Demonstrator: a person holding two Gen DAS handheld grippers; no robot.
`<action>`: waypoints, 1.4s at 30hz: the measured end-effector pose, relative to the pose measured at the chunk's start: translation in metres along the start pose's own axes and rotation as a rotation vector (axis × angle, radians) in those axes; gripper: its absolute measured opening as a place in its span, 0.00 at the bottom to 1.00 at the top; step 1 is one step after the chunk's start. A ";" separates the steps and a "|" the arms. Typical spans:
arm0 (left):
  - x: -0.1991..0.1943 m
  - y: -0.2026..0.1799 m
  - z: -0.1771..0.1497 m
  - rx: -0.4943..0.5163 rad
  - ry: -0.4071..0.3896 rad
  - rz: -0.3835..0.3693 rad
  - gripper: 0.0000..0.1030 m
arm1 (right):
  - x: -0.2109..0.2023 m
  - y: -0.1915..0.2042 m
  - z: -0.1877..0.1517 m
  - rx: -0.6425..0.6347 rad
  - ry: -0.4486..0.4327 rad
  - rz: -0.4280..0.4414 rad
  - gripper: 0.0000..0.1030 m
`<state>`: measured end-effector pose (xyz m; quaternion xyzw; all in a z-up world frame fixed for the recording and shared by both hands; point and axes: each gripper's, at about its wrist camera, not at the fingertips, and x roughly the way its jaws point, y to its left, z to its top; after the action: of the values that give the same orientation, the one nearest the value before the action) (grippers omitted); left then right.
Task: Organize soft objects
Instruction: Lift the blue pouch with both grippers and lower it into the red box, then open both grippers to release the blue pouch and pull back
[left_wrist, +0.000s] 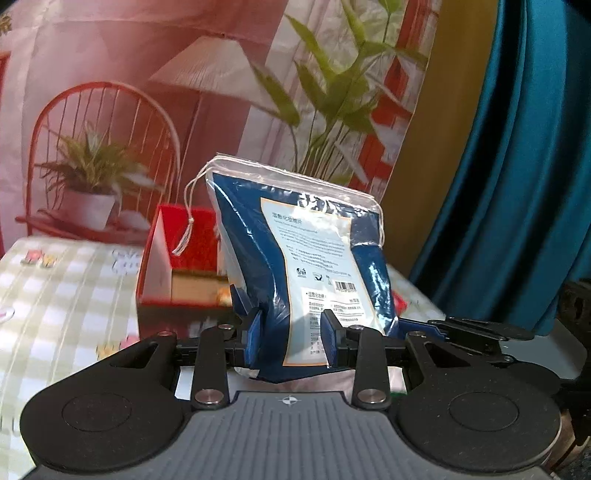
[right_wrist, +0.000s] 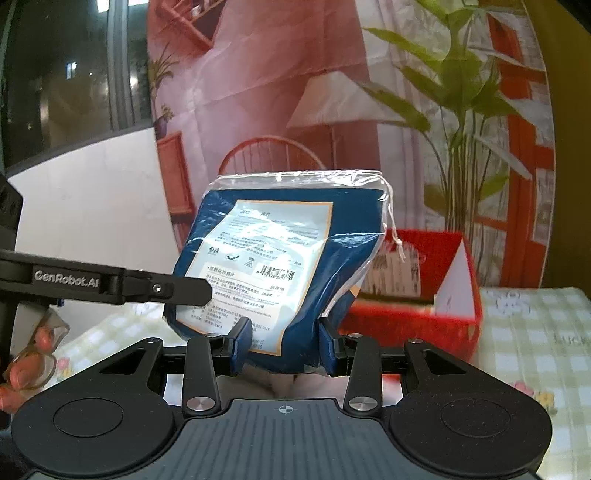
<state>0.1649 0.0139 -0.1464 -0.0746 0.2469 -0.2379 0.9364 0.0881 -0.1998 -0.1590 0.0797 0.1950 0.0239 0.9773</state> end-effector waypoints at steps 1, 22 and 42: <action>0.004 0.001 0.005 -0.002 0.009 -0.013 0.36 | 0.004 -0.002 0.007 0.006 -0.001 -0.004 0.36; 0.124 0.063 0.050 -0.089 0.251 0.087 0.36 | 0.135 -0.042 0.058 0.115 0.248 -0.047 0.36; 0.105 0.054 0.047 -0.009 0.224 0.189 0.52 | 0.138 -0.032 0.054 0.081 0.296 -0.151 0.38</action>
<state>0.2912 0.0117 -0.1645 -0.0282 0.3569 -0.1544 0.9209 0.2364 -0.2284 -0.1674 0.0996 0.3432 -0.0457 0.9328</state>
